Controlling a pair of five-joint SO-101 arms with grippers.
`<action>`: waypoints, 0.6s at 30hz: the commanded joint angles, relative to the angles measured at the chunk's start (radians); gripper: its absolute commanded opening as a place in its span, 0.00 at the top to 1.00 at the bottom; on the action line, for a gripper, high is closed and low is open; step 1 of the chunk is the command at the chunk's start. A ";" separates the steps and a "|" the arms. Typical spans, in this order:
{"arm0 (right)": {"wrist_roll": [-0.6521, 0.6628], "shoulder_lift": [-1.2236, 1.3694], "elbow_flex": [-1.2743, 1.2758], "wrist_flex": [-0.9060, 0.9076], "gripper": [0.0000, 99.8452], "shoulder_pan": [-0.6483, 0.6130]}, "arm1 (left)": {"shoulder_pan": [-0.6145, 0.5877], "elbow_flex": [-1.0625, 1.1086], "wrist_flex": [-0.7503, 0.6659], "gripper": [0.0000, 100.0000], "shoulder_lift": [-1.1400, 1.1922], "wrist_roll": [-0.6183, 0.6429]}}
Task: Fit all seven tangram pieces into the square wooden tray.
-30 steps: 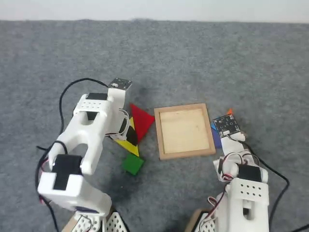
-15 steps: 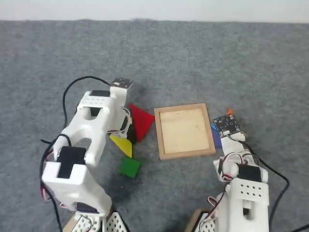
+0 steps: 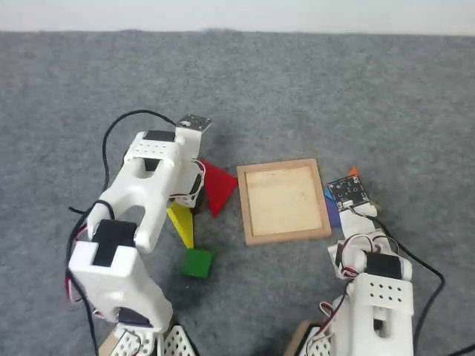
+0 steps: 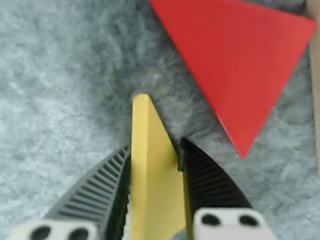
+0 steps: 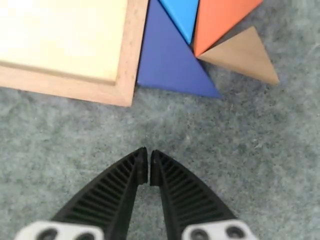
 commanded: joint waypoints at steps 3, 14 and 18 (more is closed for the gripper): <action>0.009 -0.027 -0.008 -0.019 0.97 -0.005 | 0.018 -0.140 0.091 0.96 -0.003 0.008; 0.008 -0.027 -0.006 -0.019 0.97 -0.005 | 0.190 -0.415 0.270 0.99 -0.003 0.015; 0.008 -0.027 -0.006 -0.019 0.97 -0.002 | 0.267 -0.550 0.336 0.99 0.005 0.080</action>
